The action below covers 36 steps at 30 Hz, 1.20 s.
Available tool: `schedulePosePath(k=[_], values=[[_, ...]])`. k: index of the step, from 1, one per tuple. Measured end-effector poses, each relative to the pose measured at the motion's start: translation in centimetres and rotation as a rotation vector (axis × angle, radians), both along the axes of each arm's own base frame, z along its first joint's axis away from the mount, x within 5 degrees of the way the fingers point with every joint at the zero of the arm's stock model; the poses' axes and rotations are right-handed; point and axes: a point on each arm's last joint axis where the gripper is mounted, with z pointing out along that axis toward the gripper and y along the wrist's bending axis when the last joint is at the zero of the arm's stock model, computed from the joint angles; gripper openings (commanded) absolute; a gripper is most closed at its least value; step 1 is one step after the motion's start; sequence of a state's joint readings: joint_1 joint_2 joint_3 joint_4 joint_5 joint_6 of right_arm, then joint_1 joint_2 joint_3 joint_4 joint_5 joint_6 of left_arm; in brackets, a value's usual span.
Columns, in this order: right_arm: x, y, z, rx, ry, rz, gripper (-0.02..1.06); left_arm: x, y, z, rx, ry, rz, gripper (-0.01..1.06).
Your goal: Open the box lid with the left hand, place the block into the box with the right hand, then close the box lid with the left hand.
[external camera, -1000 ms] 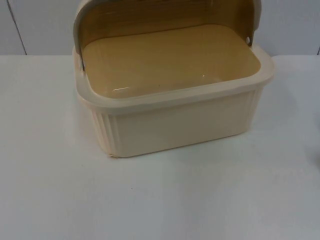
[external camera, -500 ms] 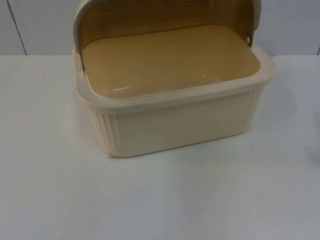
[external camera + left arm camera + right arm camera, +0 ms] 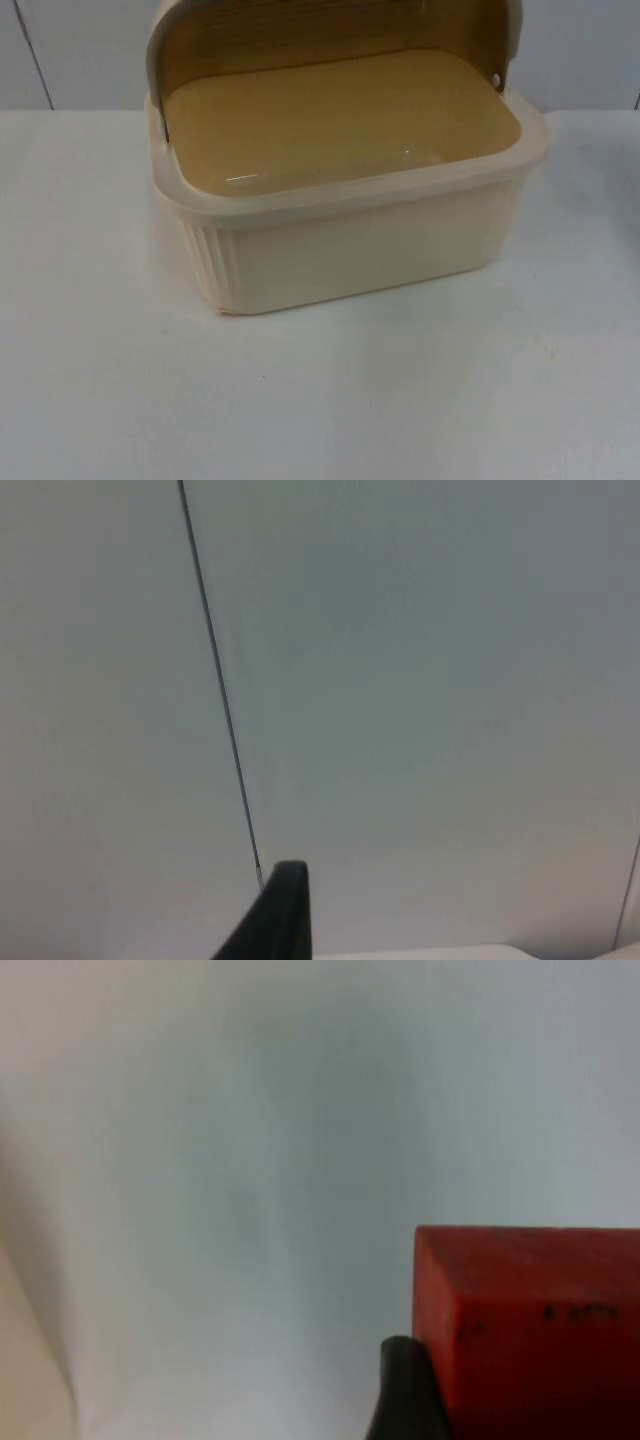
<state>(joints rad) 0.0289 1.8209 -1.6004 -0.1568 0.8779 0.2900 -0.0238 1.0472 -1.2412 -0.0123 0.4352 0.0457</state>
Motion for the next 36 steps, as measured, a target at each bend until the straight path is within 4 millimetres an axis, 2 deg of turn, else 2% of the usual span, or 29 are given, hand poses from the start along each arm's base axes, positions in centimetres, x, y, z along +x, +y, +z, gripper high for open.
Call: schedulePosePath(k=[1,3,6,7,11,12,14,15,18,21,22,25,26,27,28,30,36], values=[[0.0,0.0,0.0,0.0,0.0,0.0,0.0,0.0,0.0,0.0,0.0,0.0,0.0,1.03],[-0.9,0.0,3.9,-0.017,-0.088,0.024,0.0,0.0,0.0,0.0,0.0,0.0,0.0,1.03],[-3.3,-0.2,7.9,-0.053,-0.154,0.066,0.0,0.0,0.0,0.0,0.0,0.0,0.0,1.03],[-3.3,-0.2,7.9,-0.053,-0.154,0.066,0.0,0.0,0.0,0.0,0.0,0.0,0.0,1.03],[-6.7,-0.3,11.4,-0.091,-0.198,0.109,0.0,0.0,0.0,0.0,0.0,0.0,0.0,1.03],[-6.7,-0.3,11.4,-0.091,-0.198,0.109,0.0,0.0,0.0,0.0,0.0,0.0,0.0,1.03],[-8.2,-0.2,12.2,-0.088,-0.228,0.118,0.0,0.0,0.0,0.0,0.0,0.0,0.0,1.03],[-9.5,0.1,12.4,-0.084,-0.242,0.131,0.0,0.0,0.0,0.0,0.0,0.0,0.0,1.03],[-11.2,0.8,11.8,-0.072,-0.247,0.16,0.0,0.0,0.0,0.0,0.0,0.0,0.0,1.03],[-14.0,2.4,9.6,-0.053,-0.262,0.224,0.0,-0.2,0.0,0.2,0.002,-0.007,0.001,1.03],[-14.0,2.4,9.6,-0.053,-0.262,0.224,0.0,-0.2,0.0,0.2,0.002,-0.007,0.001,1.03],[-17.1,3.5,7.9,-0.032,-0.307,0.28,0.0,-0.8,0.1,0.5,0.011,-0.024,0.004,1.03],[-18.2,3.6,7.8,-0.029,-0.336,0.294,0.0,-1.0,0.1,0.6,0.016,-0.029,0.005,1.03],[-18.2,3.6,7.8,-0.029,-0.336,0.294,0.0,-1.0,0.1,0.6,0.016,-0.029,0.005,1.03],[-19.5,3.6,7.3,-0.023,-0.381,0.307,0.0,-1.1,0.1,0.7,0.018,-0.034,0.006,1.03],[-20.8,3.5,7.1,-0.002,-0.443,0.309,0.0,-1.3,0.1,0.8,0.024,-0.038,0.008,1.03],[-21.6,3.6,7.7,0.026,-0.585,0.324,0.0,-1.3,0.1,0.8,0.024,-0.038,0.008,1.03]])
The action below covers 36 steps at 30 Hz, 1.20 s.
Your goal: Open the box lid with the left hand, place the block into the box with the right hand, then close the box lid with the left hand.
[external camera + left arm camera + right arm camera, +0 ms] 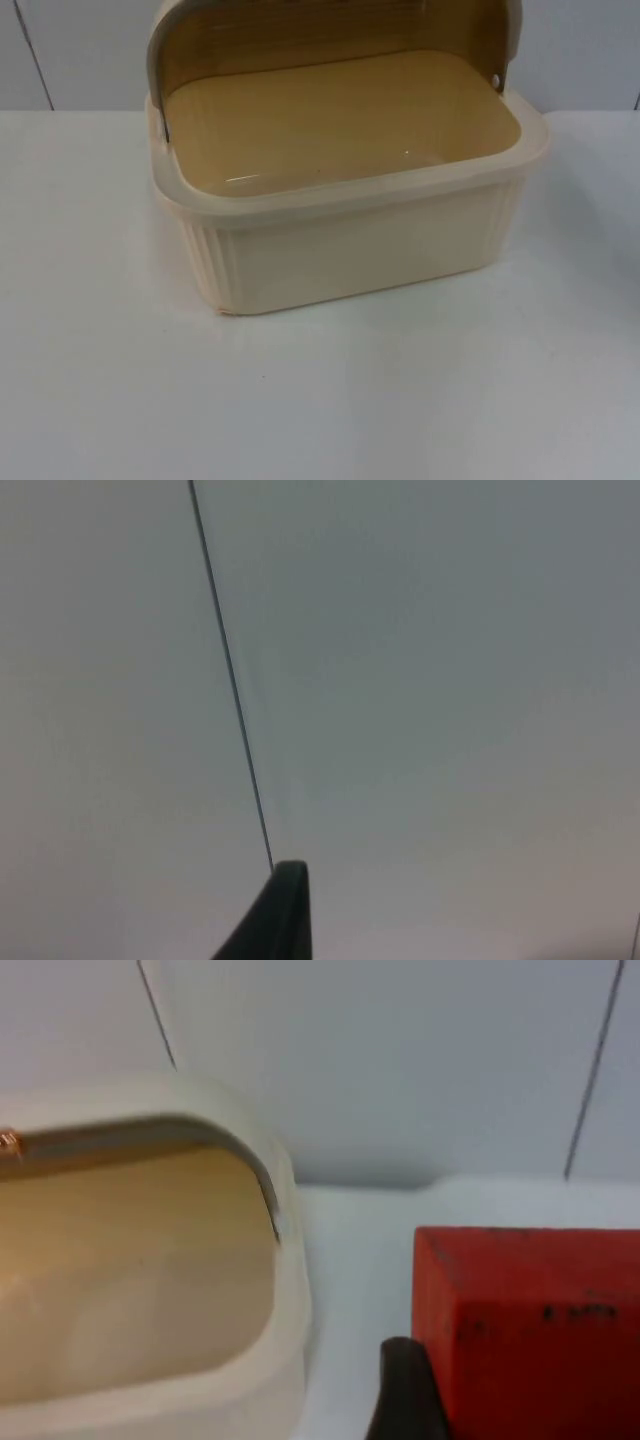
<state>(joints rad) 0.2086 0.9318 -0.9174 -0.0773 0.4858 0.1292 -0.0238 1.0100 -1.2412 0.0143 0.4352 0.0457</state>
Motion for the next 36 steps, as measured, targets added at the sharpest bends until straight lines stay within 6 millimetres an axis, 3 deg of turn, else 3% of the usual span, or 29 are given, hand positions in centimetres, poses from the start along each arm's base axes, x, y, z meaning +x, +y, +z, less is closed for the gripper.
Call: schedulePosePath(k=[5,11,15,25,36], values=[[0.8,1.1,0.2,-0.023,-0.077,0.066,0.0,0.0,0.0,0.0,0.0,0.0,0.0,1.03],[1.9,4.7,-0.4,-0.048,-0.124,0.23,0.0,-0.2,0.0,0.1,0.0,-0.006,0.0,1.03],[3.5,8.0,-2.5,-0.063,-0.086,0.335,0.0,-0.3,0.0,0.2,0.0,-0.008,0.0,1.03],[7.9,10.9,-8.1,-0.093,0.013,0.36,0.0,-0.8,0.1,0.5,0.013,-0.023,0.005,1.03],[12.9,13.6,-10.6,-0.115,0.058,0.368,0.0,-0.8,0.1,0.5,0.013,-0.023,0.005,1.03]])
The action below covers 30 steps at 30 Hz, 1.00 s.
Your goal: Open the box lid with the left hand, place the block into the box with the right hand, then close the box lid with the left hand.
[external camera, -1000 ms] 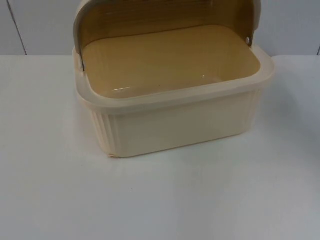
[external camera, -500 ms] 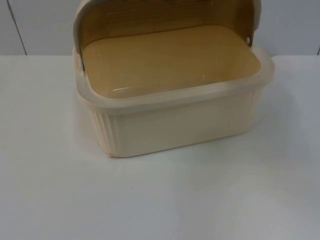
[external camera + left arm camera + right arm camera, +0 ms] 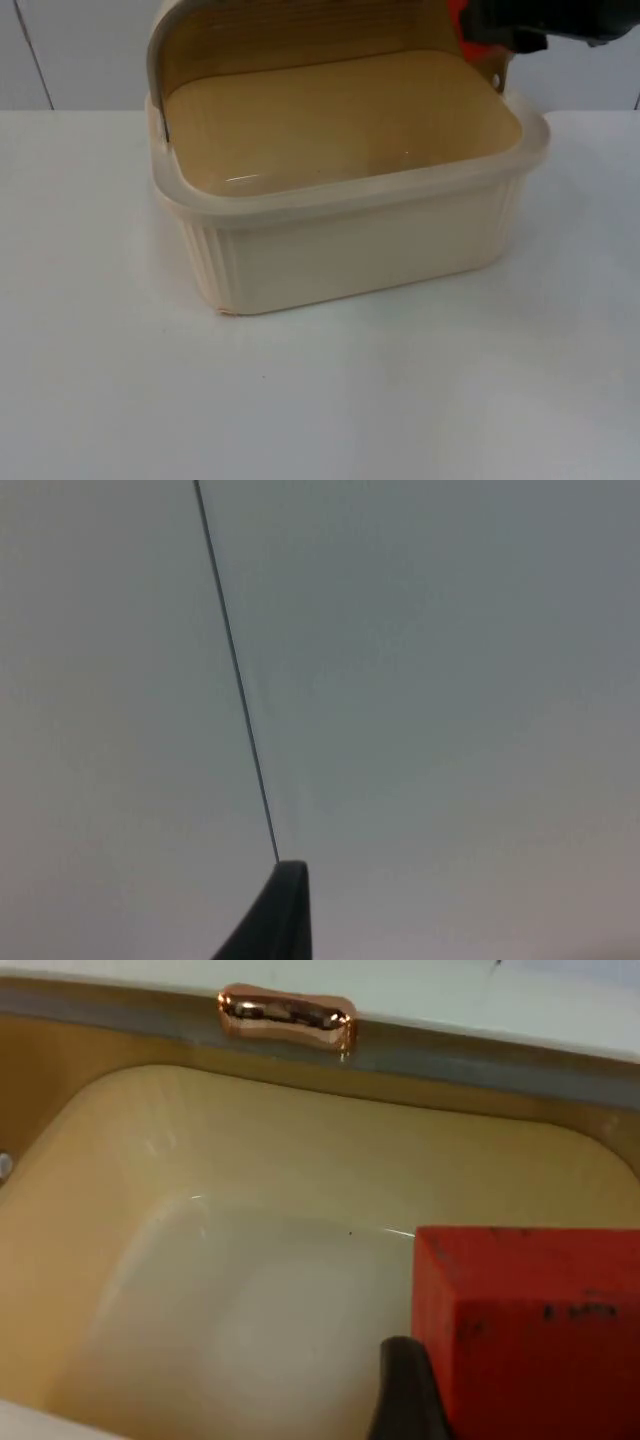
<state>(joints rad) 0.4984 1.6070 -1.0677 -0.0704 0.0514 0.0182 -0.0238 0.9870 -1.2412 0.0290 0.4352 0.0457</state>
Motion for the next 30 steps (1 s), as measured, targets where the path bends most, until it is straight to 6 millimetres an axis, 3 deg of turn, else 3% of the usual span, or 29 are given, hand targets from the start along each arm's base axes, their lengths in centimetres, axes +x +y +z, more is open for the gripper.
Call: schedulePosePath(k=[10,20,22,23,24,26,28,29,30], values=[[2.2,2.9,-2.4,-0.074,0.015,0.07,0.0,0.0,0.0,0.0,0.004,0.0,0.002,1.03],[3.3,3.6,-6.2,-0.116,0.097,0.07,0.04,0.0,0.0,0.0,0.01,0.0,0.003,1.03],[3.3,3.6,-6.3,-0.107,0.103,0.063,0.14,0.0,0.0,0.0,0.01,0.0,0.003,1.03],[3.4,3.7,-6.4,-0.101,0.103,0.06,0.14,0.0,0.0,0.0,0.01,0.0,0.003,1.03],[3.4,3.7,-6.5,-0.095,0.103,0.058,0.23,0.0,0.0,0.0,0.01,0.0,0.003,1.03],[3.5,3.8,-6.4,-0.087,0.096,0.056,0.47,0.0,0.0,0.0,0.01,0.0,0.003,1.03],[3.5,3.8,-6.4,-0.085,0.097,0.055,0.84,0.0,0.0,0.0,0.01,0.0,0.003,1.03],[3.5,3.8,-6.4,-0.084,0.098,0.055,0.84,0.0,0.0,0.0,0.01,0.0,0.003,1.03],[3.5,3.8,-6.3,-0.083,0.096,0.055,0.99,0.0,0.0,0.0,0.01,0.0,0.003,1.03]])
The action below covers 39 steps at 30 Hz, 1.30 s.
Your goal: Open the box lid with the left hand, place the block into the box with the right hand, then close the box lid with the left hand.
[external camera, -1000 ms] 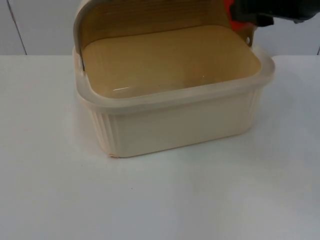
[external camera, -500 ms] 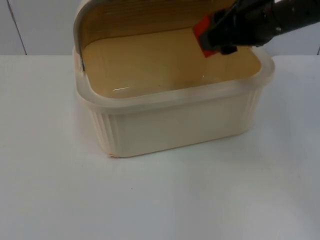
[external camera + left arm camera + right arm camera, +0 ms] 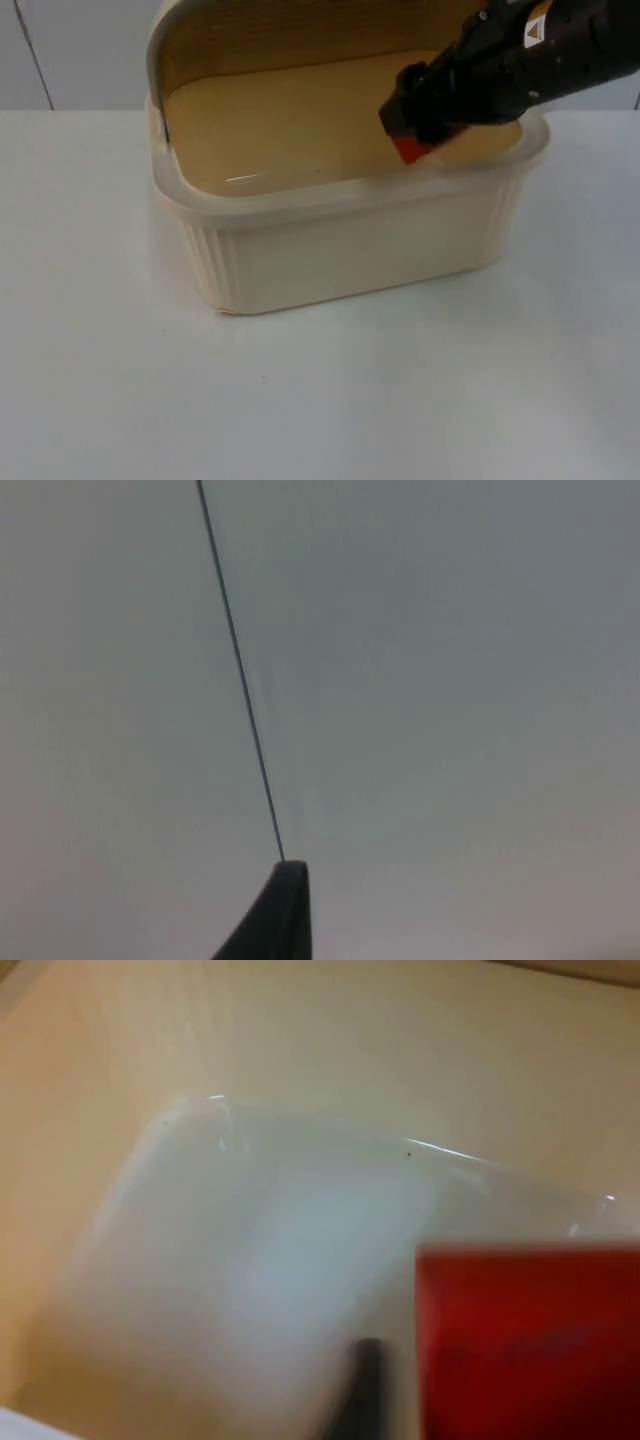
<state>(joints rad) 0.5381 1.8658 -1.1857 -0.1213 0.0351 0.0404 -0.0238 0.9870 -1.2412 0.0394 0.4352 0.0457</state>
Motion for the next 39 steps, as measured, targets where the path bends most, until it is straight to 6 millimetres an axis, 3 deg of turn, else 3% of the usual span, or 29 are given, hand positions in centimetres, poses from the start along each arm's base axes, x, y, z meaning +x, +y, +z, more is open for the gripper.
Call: schedulePosePath(k=[1,11,16,20,21,31,39], values=[[0.0,0.0,0.0,0.0,0.0,0.0,1.05,0.0,0.0,0.0,0.0,0.0,0.0,1.03],[-0.6,-0.5,0.1,-0.048,0.068,-0.011,1.04,0.0,0.0,0.0,0.0,0.0,0.0,1.03],[-1.7,-1.3,2.1,-0.079,0.105,-0.023,1.04,0.0,0.0,0.0,0.0,0.0,0.0,1.03],[-3.3,-2.4,5.8,-0.07,0.083,-0.033,1.04,0.0,0.0,0.0,0.0,0.002,0.0,1.03],[-3.3,-2.4,5.8,-0.07,0.083,-0.033,1.04,0.0,0.0,0.0,0.0,0.002,0.0,1.03],[-7.1,-4.7,13.0,0.006,-0.04,-0.045,1.04,0.0,0.0,0.0,0.0,0.002,0.0,1.03],[-9.4,-6.1,16.7,0.062,-0.143,-0.046,1.04,0.0,0.0,0.0,0.0,0.002,0.0,1.03]])
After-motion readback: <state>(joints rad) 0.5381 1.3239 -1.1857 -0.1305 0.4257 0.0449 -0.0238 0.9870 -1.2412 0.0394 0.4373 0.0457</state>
